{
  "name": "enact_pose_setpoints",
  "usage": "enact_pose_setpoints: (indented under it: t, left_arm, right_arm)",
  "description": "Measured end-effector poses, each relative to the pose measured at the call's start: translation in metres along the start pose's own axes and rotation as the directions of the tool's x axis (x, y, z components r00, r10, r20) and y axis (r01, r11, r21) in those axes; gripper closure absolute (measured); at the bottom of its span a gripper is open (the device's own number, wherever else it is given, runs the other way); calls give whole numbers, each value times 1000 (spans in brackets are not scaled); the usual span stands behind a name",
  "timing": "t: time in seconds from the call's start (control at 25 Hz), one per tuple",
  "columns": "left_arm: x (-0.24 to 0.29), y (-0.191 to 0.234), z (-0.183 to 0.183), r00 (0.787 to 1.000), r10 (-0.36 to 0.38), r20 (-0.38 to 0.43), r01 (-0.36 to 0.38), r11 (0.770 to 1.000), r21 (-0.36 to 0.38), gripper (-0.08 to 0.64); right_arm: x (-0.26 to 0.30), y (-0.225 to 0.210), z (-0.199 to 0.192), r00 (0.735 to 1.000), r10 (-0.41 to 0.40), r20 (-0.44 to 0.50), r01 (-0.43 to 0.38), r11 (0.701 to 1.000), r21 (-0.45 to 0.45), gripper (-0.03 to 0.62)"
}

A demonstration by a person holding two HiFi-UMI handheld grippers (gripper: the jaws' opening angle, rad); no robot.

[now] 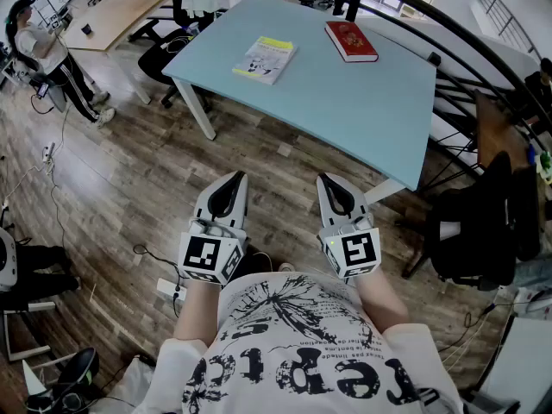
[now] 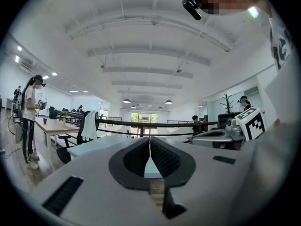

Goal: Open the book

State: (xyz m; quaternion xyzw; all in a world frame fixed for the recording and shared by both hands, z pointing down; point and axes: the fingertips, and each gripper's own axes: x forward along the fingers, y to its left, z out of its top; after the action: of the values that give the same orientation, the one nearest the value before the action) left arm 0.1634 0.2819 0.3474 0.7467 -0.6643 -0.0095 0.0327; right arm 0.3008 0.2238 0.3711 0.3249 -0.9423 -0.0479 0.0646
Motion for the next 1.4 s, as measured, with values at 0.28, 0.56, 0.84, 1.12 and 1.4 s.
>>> enact_pose_setpoints:
  t: [0.28,0.56,0.84,1.12,1.4]
  left_arm:
    - [6,5,-2,1000,-8,-3,8,1000,-7,537]
    - [14,17,-8,999,-26,-34,26,1000,-15,537]
    - [38,70,-11,997,-53,-53,51,998,-25,537]
    - [77,153,-7,990,-124,-68,122,992,-26,537]
    - [106,246,-1,984,-142,-112,139,990,-35,537]
  right_arm:
    - [6,2,-3,1000,0,-10,0,1000,-2,584]
    - [20,-1,-8,999,-36,-22,37,997,62,583]
    - [72,6,-9,996,-77,-48,80,994,68,582]
    - [156,16,-2,984,-160,-74,166,983,83,581]
    - [237,33,17,970,-226,-91,233,970,64,581]
